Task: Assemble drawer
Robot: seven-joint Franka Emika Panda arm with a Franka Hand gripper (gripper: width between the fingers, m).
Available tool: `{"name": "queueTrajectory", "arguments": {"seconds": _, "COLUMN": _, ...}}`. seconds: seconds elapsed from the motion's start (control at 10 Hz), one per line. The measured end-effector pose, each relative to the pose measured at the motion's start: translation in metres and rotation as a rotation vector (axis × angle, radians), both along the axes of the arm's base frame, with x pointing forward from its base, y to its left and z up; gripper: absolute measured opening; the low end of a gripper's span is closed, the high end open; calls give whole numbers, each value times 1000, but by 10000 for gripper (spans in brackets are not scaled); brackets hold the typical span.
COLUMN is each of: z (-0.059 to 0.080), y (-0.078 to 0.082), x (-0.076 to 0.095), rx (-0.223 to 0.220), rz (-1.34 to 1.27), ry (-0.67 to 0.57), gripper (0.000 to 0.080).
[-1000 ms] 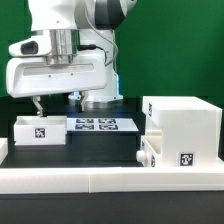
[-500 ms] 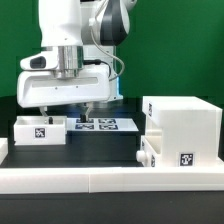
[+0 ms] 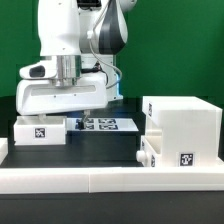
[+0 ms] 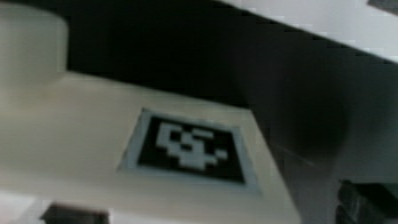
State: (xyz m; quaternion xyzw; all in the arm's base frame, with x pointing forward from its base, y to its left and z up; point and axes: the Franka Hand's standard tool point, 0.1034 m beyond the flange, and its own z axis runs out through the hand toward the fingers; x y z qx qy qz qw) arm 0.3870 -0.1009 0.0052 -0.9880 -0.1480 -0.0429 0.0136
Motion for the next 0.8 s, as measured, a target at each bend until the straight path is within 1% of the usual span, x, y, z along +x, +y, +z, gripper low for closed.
{"name": "queueTrajectory", "arguments": {"seconds": 0.1, "z": 0, "y": 0, "x": 0, "rx": 0, "rz": 1, "ry": 0, "gripper": 552}}
{"name": "queueTrajectory", "arguments": {"seconds": 0.2, "z": 0, "y": -1, "x": 0, "rx": 0, "rz": 4, "ry": 0, "gripper": 416}}
{"name": "queueTrajectory", "arguments": {"seconds": 0.3, "z": 0, "y": -1, "x": -1, "rx": -1, "rz": 7, "ry": 0, "gripper": 416}}
{"name": "queueTrajectory", "arguments": {"seconds": 0.4, "z": 0, "y": -2, "x": -1, "rx": -1, "rz": 8, "ry": 0, "gripper": 234}}
{"name": "queueTrajectory", "arguments": {"seconds": 0.5, "z": 0, "y": -2, "x": -1, "rx": -1, "rz": 8, "ry": 0, "gripper": 100}}
{"name": "queueTrajectory", "arguments": {"seconds": 0.6, "z": 0, "y": -1, "x": -1, "rx": -1, "rz": 9, "ry": 0, "gripper": 100}}
{"name": "queueTrajectory", "arguments": {"seconds": 0.7, "z": 0, "y": -1, "x": 0, "rx": -1, "rz": 11, "ry": 0, "gripper": 42}}
{"name": "queueTrajectory", "arguments": {"seconds": 0.8, "z": 0, "y": 0, "x": 0, "rx": -1, "rz": 12, "ry": 0, "gripper": 42}}
